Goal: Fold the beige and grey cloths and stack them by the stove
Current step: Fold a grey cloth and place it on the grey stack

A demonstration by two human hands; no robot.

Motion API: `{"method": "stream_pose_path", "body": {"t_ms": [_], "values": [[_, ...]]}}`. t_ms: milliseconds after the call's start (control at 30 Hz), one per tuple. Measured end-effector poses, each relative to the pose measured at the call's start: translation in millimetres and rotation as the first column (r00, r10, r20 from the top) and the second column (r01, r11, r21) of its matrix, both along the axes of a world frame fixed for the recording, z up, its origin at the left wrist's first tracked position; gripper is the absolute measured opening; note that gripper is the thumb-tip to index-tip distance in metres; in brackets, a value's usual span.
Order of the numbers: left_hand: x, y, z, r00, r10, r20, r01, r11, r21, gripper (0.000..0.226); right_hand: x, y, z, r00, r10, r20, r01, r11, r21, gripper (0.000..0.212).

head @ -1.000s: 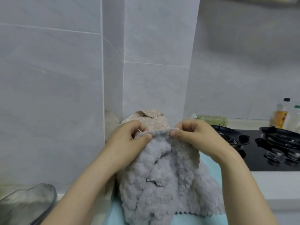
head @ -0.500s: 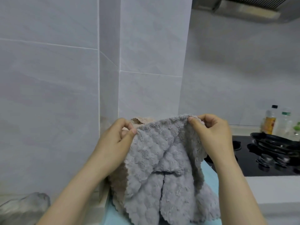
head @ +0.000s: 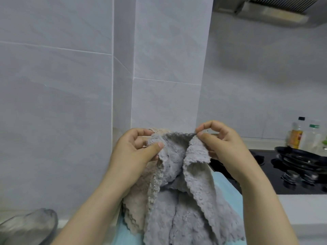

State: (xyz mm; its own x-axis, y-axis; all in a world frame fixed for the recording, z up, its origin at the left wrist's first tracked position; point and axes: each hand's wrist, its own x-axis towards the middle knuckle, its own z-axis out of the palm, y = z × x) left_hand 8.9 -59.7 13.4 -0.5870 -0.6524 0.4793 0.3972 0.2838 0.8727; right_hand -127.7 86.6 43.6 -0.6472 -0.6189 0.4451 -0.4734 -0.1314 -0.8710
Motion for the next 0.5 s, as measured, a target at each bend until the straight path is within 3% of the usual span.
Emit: {"method": "stream_pose_path", "body": {"t_ms": [267,367,467,500], "values": [[1.8,0.7,4.2,0.993,-0.066,-0.094,0.080,0.985,0.155,0.013,5.2,2.0,2.5,0.937,0.339,0.082,-0.344,0.937,0.057,0.033],[2.8,0.3,5.2,0.992,-0.081,-0.099,0.096,0.983,0.159,0.010,8.4,-3.4,1.3,0.975,0.222,-0.025,-0.220,0.973,0.067,0.034],[0.6,-3.1,2.7,0.996,-0.059,-0.070,0.070,0.984,0.161,0.008,13.2,-9.9,0.8,0.992,0.068,-0.105,-0.064,0.997,0.041,0.007],[-0.3,-3.9,2.2,0.997,-0.053,-0.055,0.061,0.985,0.164,0.010,13.3,-11.2,0.4,0.991,0.035,-0.126,-0.031,0.999,0.037,0.006]]}}
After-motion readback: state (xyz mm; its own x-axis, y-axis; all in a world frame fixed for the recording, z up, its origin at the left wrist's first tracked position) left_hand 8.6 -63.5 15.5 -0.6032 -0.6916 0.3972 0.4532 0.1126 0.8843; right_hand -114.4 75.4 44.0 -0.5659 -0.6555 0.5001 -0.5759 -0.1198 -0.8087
